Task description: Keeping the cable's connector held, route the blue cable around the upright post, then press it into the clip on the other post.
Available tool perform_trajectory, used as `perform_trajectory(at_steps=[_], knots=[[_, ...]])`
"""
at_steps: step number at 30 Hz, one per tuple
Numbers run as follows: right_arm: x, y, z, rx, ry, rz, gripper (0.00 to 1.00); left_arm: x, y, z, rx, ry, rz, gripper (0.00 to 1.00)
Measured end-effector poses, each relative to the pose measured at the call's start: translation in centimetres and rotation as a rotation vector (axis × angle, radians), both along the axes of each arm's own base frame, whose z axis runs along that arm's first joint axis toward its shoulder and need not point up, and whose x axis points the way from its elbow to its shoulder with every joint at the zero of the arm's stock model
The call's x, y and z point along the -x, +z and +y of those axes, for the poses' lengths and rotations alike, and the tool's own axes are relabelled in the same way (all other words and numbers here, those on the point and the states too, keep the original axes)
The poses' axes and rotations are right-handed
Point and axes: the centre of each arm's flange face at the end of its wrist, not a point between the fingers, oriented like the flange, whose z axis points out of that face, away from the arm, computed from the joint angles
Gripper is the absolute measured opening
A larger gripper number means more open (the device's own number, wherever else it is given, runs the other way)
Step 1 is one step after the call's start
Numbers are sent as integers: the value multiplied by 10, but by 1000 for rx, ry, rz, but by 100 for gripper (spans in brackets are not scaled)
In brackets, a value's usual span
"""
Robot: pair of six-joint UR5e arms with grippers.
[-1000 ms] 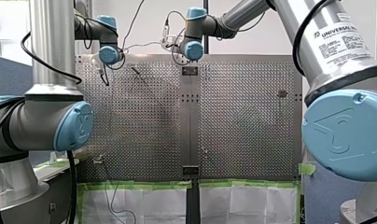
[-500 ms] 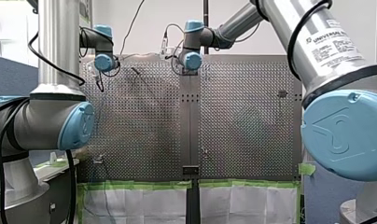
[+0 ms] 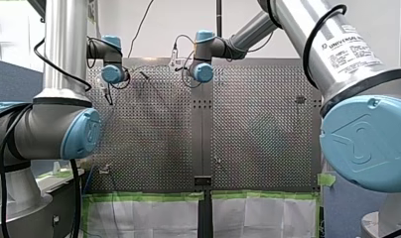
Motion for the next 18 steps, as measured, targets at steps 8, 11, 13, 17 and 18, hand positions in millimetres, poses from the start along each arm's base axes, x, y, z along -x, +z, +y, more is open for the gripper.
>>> perform_trajectory(at_steps=[8, 11, 13, 17, 18], knots=[[-5, -21, -4, -19, -1, 23, 0, -5, -14, -11, -3, -31, 23, 0], [-7, -28, -5, -25, -1, 33, 0, -9, -25, -17, -8, -44, 43, 0], [-9, -35, -5, -31, 0, 41, 0, -11, -31, -20, -10, -50, 52, 0], [-12, -51, -6, -46, 3, 58, 0, -15, -41, -24, -6, -58, 64, 0], [-14, -56, -6, -51, 4, 63, 0, -15, -43, -25, -6, -60, 67, 0]])
